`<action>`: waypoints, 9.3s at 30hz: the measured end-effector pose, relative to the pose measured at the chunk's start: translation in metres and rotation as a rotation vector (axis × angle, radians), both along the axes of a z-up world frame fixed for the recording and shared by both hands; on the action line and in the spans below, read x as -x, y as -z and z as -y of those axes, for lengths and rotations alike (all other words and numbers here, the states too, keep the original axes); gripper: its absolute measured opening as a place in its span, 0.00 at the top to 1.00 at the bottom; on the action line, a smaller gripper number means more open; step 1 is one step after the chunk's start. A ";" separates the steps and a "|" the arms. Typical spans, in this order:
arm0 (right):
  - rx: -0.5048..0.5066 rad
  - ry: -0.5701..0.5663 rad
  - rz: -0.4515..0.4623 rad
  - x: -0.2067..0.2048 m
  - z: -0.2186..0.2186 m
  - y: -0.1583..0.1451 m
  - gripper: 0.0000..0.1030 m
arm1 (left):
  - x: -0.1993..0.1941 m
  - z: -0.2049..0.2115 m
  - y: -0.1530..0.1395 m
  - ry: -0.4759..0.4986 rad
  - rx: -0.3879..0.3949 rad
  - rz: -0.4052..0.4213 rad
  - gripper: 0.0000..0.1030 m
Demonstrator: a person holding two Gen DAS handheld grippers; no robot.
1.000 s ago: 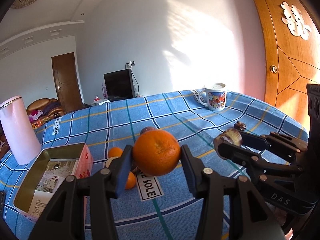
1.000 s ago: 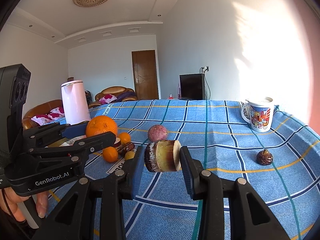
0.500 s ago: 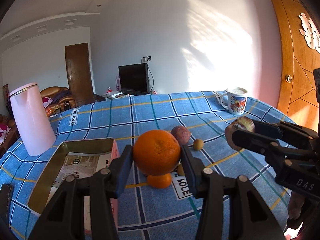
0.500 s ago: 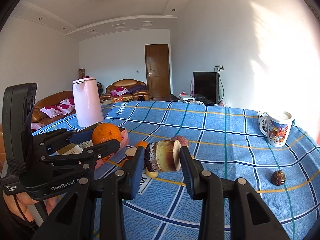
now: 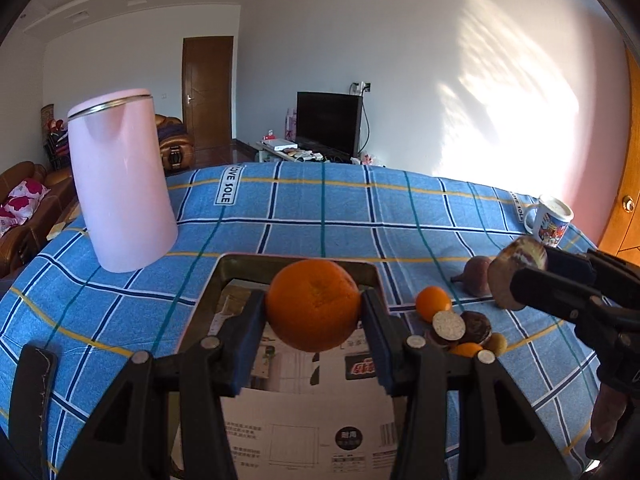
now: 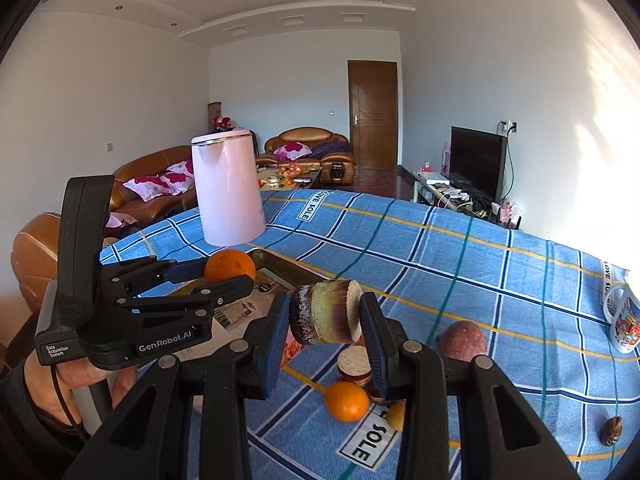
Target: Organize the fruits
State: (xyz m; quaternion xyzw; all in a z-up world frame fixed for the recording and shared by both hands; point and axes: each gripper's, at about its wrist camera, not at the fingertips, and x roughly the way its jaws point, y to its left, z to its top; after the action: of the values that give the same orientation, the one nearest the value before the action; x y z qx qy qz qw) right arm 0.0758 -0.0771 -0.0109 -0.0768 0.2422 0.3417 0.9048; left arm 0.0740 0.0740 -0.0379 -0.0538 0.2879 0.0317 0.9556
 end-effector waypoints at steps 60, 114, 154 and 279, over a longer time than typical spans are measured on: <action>0.106 0.747 -0.187 -0.059 0.301 0.056 0.36 | -0.029 0.144 0.052 0.245 -0.072 -0.229 0.45; -0.016 0.403 0.008 0.009 0.159 0.039 0.61 | 0.005 0.127 0.022 0.171 -0.059 0.032 0.58; -0.001 0.220 0.088 0.024 0.067 0.026 0.61 | 0.029 0.083 0.007 0.080 -0.016 0.141 0.58; 0.072 0.181 -0.078 -0.018 0.080 0.053 0.73 | -0.032 0.126 0.029 0.225 -0.092 -0.041 0.65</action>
State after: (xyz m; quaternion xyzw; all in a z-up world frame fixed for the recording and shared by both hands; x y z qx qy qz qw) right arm 0.0938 -0.1575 -0.0637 -0.0739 0.2953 0.2524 0.9185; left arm 0.1065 -0.0519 -0.0669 0.0235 0.3098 -0.0612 0.9485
